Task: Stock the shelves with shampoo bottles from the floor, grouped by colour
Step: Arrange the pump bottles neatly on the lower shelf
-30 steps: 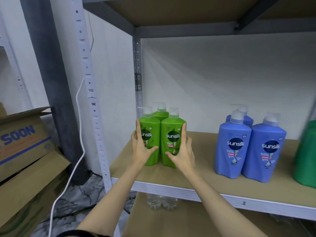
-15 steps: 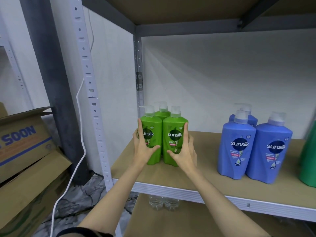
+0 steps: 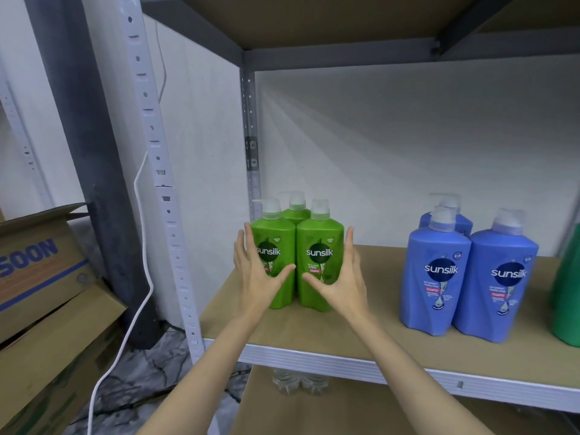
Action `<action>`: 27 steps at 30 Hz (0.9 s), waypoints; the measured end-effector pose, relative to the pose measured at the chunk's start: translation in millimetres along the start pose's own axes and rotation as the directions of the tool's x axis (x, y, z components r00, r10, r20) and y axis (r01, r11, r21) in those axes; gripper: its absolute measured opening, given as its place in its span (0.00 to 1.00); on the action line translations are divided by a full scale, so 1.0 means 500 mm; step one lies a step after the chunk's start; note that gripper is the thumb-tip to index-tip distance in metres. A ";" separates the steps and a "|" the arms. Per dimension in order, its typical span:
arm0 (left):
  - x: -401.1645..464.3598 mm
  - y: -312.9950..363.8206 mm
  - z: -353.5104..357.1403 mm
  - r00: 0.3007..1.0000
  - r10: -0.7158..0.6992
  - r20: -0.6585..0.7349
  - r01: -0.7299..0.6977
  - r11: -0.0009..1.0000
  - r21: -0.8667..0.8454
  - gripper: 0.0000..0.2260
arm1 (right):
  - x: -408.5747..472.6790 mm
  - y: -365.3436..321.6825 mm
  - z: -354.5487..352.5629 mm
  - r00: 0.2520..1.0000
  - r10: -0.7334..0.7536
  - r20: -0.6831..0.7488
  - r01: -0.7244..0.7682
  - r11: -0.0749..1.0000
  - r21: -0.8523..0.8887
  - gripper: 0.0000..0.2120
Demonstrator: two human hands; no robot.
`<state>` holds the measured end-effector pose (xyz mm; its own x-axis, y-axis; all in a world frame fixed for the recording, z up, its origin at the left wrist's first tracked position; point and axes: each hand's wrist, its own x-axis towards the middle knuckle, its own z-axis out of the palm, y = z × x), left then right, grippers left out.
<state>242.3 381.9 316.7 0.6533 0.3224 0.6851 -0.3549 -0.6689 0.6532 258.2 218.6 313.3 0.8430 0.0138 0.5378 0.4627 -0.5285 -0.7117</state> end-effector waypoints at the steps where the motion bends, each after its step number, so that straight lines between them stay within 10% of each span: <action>1: 0.006 0.005 -0.001 0.995 0.084 -0.054 -0.083 0.996 0.007 0.45 | 0.013 -0.001 -0.012 1.000 0.006 -0.018 -0.005 0.998 0.068 0.52; 8: 0.084 0.060 0.025 0.873 0.486 0.042 -0.487 0.862 0.142 0.21 | 0.168 -0.063 -0.103 0.996 0.023 0.090 -0.059 0.904 0.423 0.17; 13: 0.101 0.052 0.049 0.841 0.504 0.195 -0.540 0.781 0.313 0.27 | 0.204 -0.073 -0.113 0.943 -0.058 0.327 -0.083 0.913 0.400 0.18; 27: 0.089 0.046 0.056 0.862 0.495 0.105 -0.505 0.827 0.248 0.25 | 0.231 -0.071 -0.100 0.902 -0.013 0.432 -0.193 0.882 0.430 0.14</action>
<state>282.1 362.0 353.3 0.4577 -0.1238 0.8805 -0.4578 -0.8817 0.1140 325.4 196.3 423.1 0.8728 0.3856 0.2992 0.3633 -0.1040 -0.9258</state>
